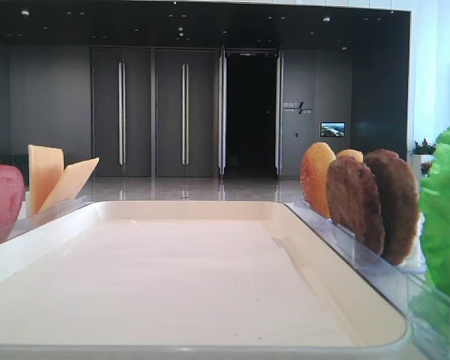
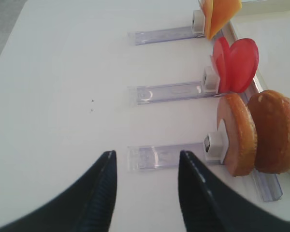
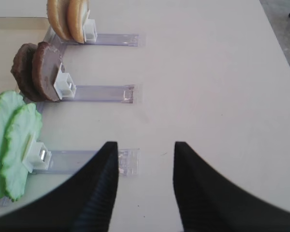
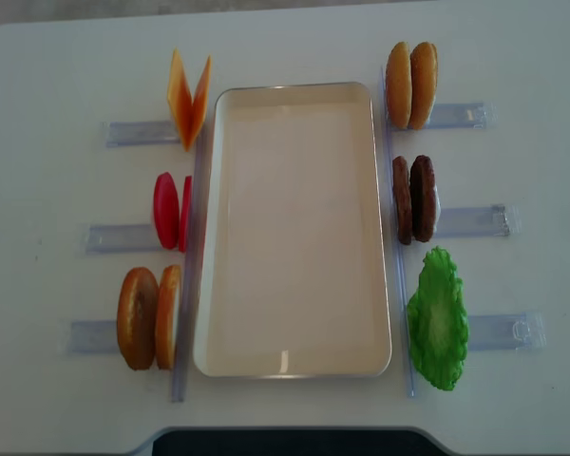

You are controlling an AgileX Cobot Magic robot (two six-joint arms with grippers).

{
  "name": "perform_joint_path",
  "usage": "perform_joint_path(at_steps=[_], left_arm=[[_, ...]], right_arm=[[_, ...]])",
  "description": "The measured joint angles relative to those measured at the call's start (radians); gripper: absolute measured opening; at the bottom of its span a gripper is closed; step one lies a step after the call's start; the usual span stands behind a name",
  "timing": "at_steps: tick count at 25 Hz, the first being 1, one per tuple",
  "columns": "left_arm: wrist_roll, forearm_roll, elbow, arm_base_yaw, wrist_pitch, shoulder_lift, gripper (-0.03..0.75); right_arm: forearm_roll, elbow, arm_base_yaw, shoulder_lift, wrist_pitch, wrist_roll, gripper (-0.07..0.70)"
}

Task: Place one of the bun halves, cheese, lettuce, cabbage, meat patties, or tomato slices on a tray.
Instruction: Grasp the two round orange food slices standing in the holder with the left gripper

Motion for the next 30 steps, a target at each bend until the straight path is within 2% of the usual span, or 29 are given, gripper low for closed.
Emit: perform_joint_path(at_steps=[12,16,22,27,28,30], left_arm=[[0.0,0.0,0.0,0.0,0.001,0.0,0.328],[-0.02,0.0,-0.02,0.0,0.032,0.021,0.328],[-0.044,-0.001,-0.079,0.0,0.136,0.19,0.328],[-0.098,-0.006,-0.155,0.0,0.147,0.389,0.328],[-0.103,-0.015,-0.196,0.0,0.147,0.472,0.328],[-0.105,-0.025,-0.217,0.0,0.147,0.517,0.328]], right_arm=[[0.0,0.0,0.0,0.0,0.0,0.001,0.295],[0.0,0.0,0.0,0.0,0.0,0.001,0.294],[0.0,0.0,0.0,0.0,0.0,0.001,0.293],[0.0,0.0,0.0,0.0,0.0,0.001,0.293],[0.0,0.0,0.0,0.0,0.0,0.001,0.293],[0.0,0.0,0.0,0.0,0.0,0.001,0.293]])
